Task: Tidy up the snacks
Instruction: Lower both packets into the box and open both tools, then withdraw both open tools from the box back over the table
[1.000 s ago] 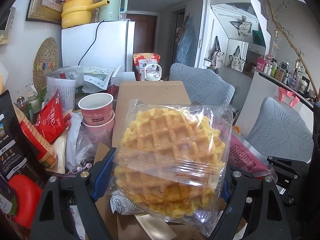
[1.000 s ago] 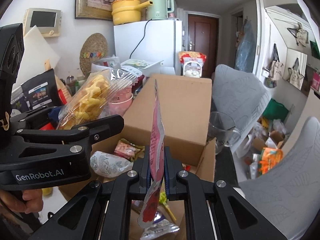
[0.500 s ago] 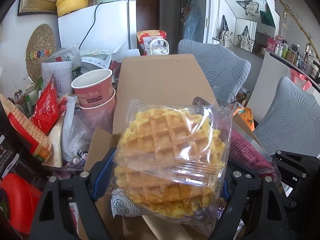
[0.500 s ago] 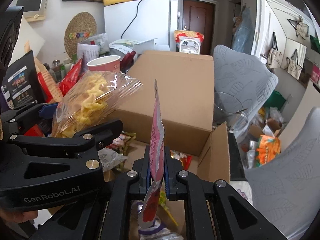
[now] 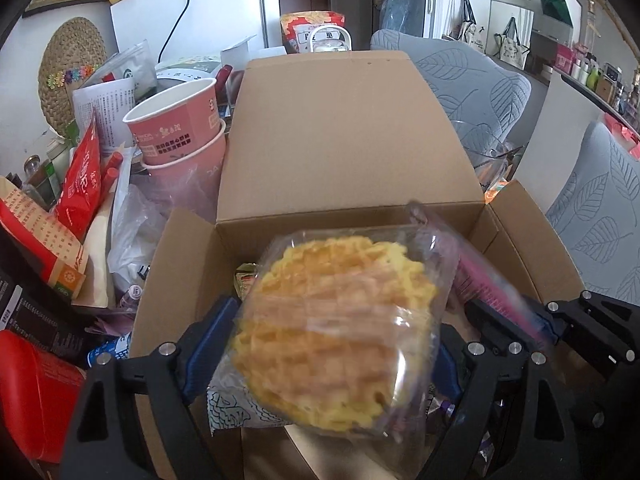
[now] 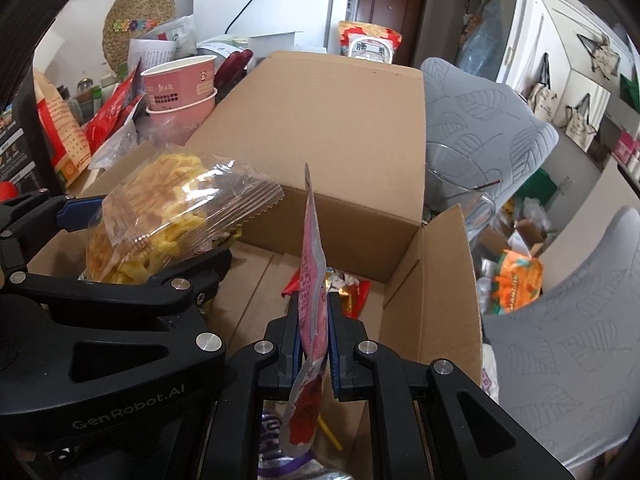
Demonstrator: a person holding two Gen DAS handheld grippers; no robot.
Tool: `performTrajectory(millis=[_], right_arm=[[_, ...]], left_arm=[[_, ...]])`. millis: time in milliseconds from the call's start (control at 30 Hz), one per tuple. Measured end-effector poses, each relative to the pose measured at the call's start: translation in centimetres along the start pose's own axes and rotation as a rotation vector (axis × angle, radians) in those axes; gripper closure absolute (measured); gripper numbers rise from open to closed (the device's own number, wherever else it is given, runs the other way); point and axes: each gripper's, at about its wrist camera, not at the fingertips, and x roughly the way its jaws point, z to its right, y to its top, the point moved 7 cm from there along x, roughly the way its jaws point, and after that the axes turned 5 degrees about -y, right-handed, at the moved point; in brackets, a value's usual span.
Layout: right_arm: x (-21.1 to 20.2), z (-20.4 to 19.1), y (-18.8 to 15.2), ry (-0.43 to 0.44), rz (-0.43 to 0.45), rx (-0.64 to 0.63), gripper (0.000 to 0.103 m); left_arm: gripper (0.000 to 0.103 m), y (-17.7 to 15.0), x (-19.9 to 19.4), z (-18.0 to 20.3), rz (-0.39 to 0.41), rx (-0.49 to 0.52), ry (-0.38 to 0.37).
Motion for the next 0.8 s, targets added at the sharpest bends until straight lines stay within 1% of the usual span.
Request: performTrajectory(millis=[167,200,267,433,533,667,800], right_arm=[[-0.1,0.6,-0.1,-0.046,-0.003,-0.009,0.071],[-0.2,0.7,-0.1,-0.049,-0.002,-0.009,0.069],[-0.5,0.8,-0.1,-0.049,0.002,-0.007,0.061],[-1.5,0.6,-0.1,-0.027,0.019,-0.005,0.059],[-2.2,0.6,0.2,-0.027,0.031,-0.001,0.056],[-3.7,1.0,0.6,-0.032,0.049,0.012,0.055],[-5.4,1.2,1.0,-0.026,0.077,0.022,0.055]], left_arm=[[0.017,-0.1,-0.2,-0.2,0.0,-0.003,0.033],[0.017,-0.1,-0.3,-0.2,-0.001,-0.006,0.031],[0.017,0.0,-0.5,0.0,-0.002,-0.01,0.018],[0.016,0.2,-2.1,0.5,0.021,0.002,0.01],[0.016,0.6,-3.2,0.4,0.041,-0.006,-0.001],[0.016,1.1,-5.0,0.1,0.071,-0.014,0.021],[0.016,1.5,-7.1,-0.1,0.104,-0.024,0.019]])
